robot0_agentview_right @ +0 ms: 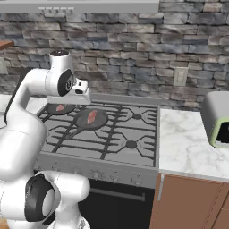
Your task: Place one of the steaks on the plate and the other in the bowl. Then place the bowl in the fridge.
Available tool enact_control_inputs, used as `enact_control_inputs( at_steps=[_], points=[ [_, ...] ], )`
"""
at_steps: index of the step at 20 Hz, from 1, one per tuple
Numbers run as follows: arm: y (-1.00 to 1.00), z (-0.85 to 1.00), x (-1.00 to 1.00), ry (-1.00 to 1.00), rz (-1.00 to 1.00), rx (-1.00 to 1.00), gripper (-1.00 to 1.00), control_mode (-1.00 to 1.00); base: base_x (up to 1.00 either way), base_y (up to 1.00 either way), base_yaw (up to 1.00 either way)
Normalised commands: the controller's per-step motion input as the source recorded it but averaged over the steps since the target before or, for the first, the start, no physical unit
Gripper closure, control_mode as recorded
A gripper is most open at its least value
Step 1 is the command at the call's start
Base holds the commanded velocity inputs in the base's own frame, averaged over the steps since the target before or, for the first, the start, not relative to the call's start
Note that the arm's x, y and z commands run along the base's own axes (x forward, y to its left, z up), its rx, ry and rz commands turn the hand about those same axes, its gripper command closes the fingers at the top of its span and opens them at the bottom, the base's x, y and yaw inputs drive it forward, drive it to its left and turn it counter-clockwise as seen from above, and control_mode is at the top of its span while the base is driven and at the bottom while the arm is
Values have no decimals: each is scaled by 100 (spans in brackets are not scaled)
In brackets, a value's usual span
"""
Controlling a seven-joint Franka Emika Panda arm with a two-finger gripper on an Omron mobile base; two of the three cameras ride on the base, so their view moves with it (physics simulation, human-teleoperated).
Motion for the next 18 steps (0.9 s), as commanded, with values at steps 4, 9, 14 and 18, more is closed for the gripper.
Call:
enact_control_inputs(
  at_steps=[4, 9, 14, 18],
  points=[
    [0, 0, -34, -11, 0, 0, -100, -100, 0, 0, 0],
    [3, 0, -58, -21, 0, -4, -100, -100, 0, 0, 0],
    [0, 6, -55, -19, 0, 0, -100, -100, 0, 0, 0],
    [0, 17, -61, -3, 0, 0, -100, -100, 0, 0, 0]
  ],
)
